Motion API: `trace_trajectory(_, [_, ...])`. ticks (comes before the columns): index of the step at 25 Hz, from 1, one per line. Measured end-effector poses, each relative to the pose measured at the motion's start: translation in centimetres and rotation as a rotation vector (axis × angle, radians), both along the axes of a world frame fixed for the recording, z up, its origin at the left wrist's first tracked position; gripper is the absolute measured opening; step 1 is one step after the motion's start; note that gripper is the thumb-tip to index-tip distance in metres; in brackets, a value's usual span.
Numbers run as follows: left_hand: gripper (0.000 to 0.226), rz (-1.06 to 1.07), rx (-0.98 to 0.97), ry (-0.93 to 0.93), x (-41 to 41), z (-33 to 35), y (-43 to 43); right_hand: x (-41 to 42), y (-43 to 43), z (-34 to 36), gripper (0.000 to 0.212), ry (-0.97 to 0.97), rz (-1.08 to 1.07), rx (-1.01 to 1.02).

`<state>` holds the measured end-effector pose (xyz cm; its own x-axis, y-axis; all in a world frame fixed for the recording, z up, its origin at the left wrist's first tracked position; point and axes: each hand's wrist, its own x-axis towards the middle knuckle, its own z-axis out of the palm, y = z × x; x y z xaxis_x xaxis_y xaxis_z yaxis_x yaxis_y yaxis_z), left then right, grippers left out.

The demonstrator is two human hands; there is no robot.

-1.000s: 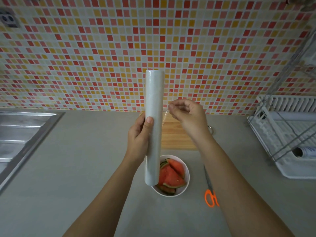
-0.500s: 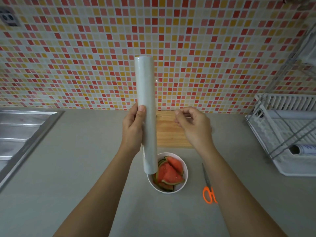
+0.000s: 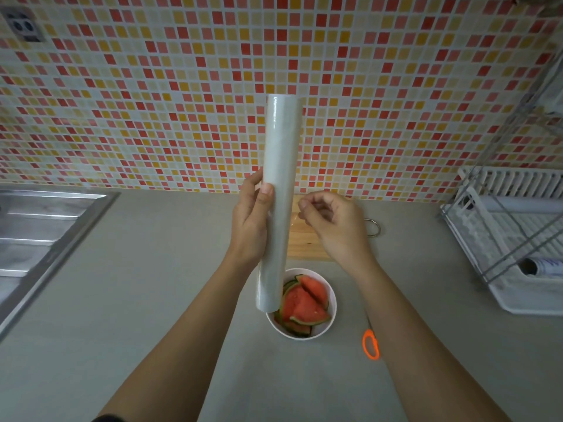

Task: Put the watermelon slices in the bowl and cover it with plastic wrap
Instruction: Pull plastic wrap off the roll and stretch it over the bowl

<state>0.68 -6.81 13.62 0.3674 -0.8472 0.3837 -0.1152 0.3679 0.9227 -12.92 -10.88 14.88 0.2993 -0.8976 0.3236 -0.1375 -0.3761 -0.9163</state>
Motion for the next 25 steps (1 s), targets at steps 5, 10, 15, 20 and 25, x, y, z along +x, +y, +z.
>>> trace_trajectory(5, [0.028,0.096,0.014,-0.128,-0.4,0.1,0.0,0.3,0.6,-0.2,0.013,-0.004,-0.013,0.0])
trace_trajectory(10, [0.021,0.071,0.005,0.014,-0.2,0.0,-0.3,-0.4,1.3,-0.9,0.022,0.012,0.011,-0.003])
trace_trajectory(15, [0.024,0.038,-0.002,0.021,0.0,0.2,-0.3,0.3,1.5,-1.6,0.012,0.055,-0.019,-0.084])
trace_trajectory(20, [0.025,0.064,0.018,0.004,0.1,0.4,-0.2,-0.2,1.0,-1.7,0.002,0.093,-0.047,-0.117])
trace_trajectory(25, [0.025,0.119,0.044,-0.045,-0.2,0.9,-0.3,-1.0,1.4,-2.5,0.021,0.085,0.028,0.021])
